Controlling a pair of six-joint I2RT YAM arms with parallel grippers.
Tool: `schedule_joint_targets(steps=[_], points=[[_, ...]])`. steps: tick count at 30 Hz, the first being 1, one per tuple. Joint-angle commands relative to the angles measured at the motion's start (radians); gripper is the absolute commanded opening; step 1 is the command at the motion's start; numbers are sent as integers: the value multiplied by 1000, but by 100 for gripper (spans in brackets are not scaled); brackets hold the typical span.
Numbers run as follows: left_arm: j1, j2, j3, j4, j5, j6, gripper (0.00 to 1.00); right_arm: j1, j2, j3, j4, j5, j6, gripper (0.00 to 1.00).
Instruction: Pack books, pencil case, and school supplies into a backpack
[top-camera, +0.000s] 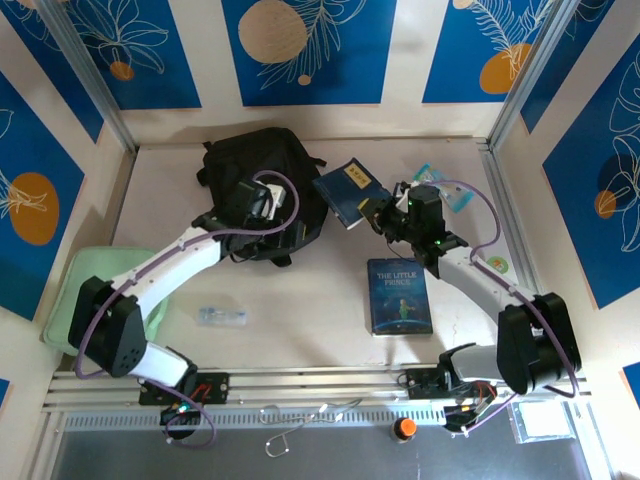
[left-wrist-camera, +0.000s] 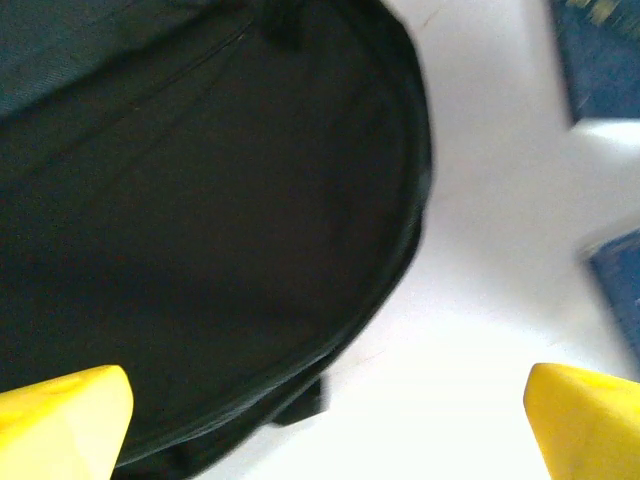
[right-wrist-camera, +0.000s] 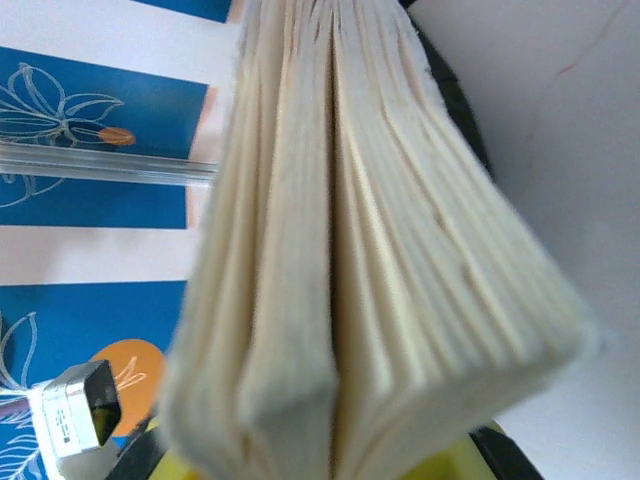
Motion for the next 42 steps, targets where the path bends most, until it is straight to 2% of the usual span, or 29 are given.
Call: schedule_joint_targets(steps=[1, 6, 14, 17, 21, 25, 31, 33, 37, 42], points=[[6, 7, 55, -190, -121, 323, 100, -11, -39, 35, -49, -25, -69, 8], [9, 61, 110, -287, -234, 504, 100, -16, -55, 19, -49, -25, -66, 9], [21, 198, 174, -377, -281, 668, 79, -27, -67, 3, -46, -45, -50, 9], [21, 228, 195, -367, -306, 690, 76, -30, -88, -17, -16, -38, -33, 9], [22, 288, 247, -357, -374, 688, 66, -30, -107, -34, 32, -40, -16, 10], [21, 322, 296, -367, -378, 685, 58, -31, -116, -34, 25, -38, -20, 10], [20, 352, 298, -387, -311, 721, 57, -33, -123, -40, 11, -31, -18, 10], [14, 365, 293, -407, -270, 745, 60, -33, -123, -42, 8, -30, -16, 10], [6, 381, 272, -384, -279, 769, 61, -33, -123, -49, 8, -28, -8, 10], [3, 352, 274, -330, -313, 758, 43, -36, -123, -59, 17, -35, 1, 10]])
